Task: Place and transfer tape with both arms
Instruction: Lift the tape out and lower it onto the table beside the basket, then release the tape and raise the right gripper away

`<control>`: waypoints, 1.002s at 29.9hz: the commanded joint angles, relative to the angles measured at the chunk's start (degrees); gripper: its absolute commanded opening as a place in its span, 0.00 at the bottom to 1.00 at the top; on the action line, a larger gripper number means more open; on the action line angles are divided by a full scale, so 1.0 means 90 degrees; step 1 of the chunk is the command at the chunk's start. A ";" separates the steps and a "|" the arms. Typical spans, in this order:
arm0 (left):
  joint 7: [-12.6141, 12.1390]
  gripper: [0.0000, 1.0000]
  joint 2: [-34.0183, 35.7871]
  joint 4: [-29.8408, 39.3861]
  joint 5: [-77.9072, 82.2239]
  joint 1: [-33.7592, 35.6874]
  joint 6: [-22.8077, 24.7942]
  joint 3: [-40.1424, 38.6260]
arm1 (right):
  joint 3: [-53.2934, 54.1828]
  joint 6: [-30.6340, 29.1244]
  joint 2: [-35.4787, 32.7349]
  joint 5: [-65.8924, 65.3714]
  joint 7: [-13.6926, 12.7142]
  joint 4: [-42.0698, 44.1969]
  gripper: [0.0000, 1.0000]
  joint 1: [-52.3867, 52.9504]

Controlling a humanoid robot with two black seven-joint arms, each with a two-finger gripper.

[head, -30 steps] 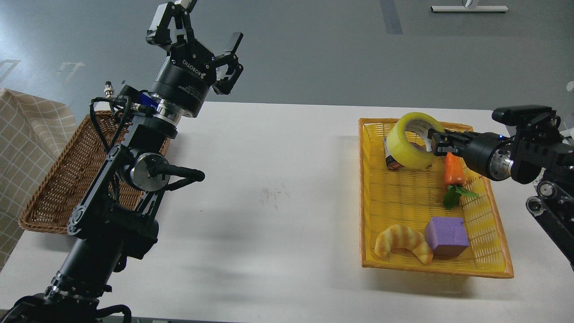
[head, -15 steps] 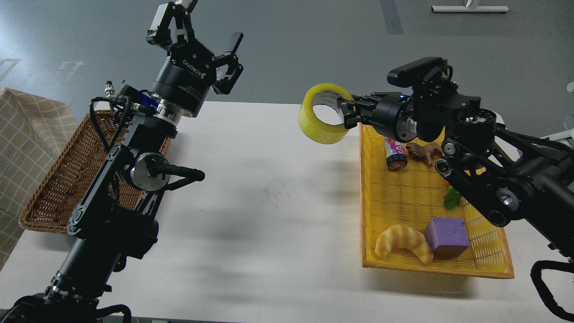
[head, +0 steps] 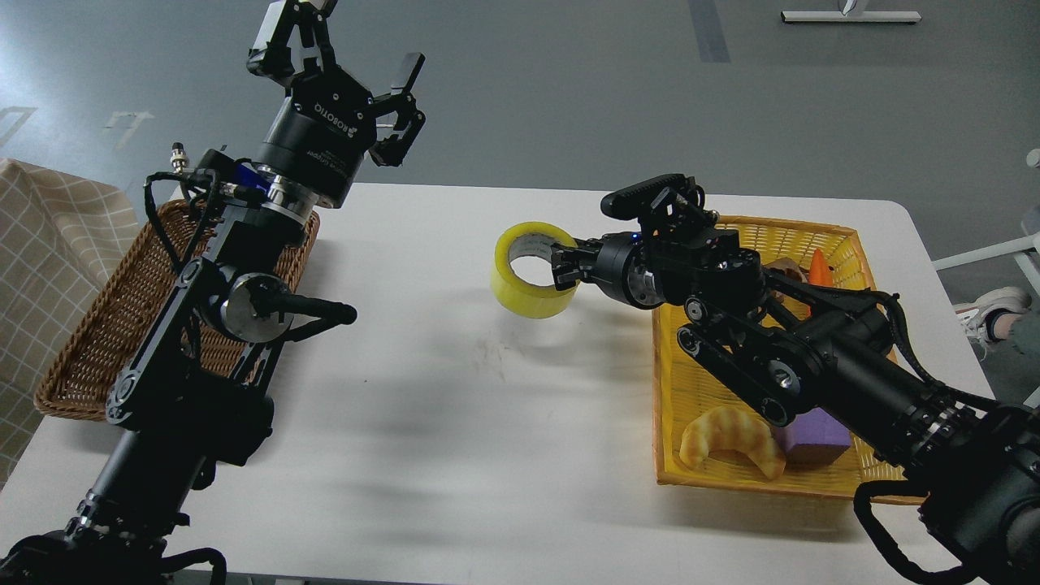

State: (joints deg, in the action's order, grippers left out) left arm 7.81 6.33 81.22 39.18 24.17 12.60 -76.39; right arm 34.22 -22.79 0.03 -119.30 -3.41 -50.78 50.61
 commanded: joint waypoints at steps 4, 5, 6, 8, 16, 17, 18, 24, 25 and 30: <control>0.0001 0.98 0.0010 -0.0011 -0.0008 -0.0001 0.0016 0.0001 | -0.0101 0.0042 -0.0004 0.0013 -0.0002 -0.0003 0.15 -0.0145; 0.0001 0.98 0.0010 -0.0011 -0.0008 -0.0001 0.0016 0.0001 | -0.0101 0.0051 -0.0004 0.0023 -0.0002 -0.0012 0.15 -0.0145; 0.0001 0.98 0.0010 -0.0011 -0.0008 -0.0001 0.0016 0.0001 | -0.0092 0.0061 -0.0004 0.0032 -0.0002 -0.0012 0.15 -0.0184; 0.0001 0.98 0.0010 -0.0011 -0.0008 -0.0001 0.0016 0.0001 | -0.0082 0.0071 -0.0004 0.0032 -0.0002 -0.0012 0.15 -0.0233; 0.0001 0.98 0.0078 -0.0011 -0.0018 -0.0001 0.0026 0.0001 | 0.0026 0.0081 -0.0004 0.0120 -0.0002 -0.0090 0.15 -0.0438; 0.0001 0.98 0.0078 -0.0011 -0.0018 -0.0001 0.0017 -0.0009 | 0.0026 0.0081 -0.0004 0.0217 -0.0002 -0.0090 0.16 -0.0467; 0.0001 0.98 0.0078 -0.0011 -0.0018 -0.0001 0.0026 -0.0009 | 0.0026 0.0081 -0.0004 0.0286 -0.0002 -0.0100 0.16 -0.0487; -0.0008 0.98 0.0068 -0.0020 -0.0018 -0.0001 0.0016 -0.0009 | 0.0026 0.0081 -0.0004 0.0715 -0.0002 -0.0276 0.25 -0.0516; 0.0001 0.98 0.0078 -0.0020 -0.0028 -0.0001 0.0016 -0.0009 | 0.0026 0.0081 -0.0004 0.0842 -0.0002 -0.0324 0.30 -0.0516; 0.0001 0.98 0.0078 -0.0020 -0.0028 -0.0001 0.0026 -0.0067 | 0.0006 0.0071 -0.0004 0.0950 -0.0002 -0.0374 0.33 -0.0526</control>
State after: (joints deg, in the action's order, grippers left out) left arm 7.82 7.04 81.03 38.94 24.17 12.80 -76.75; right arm 34.43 -22.05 0.00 -111.09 -3.43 -53.92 45.97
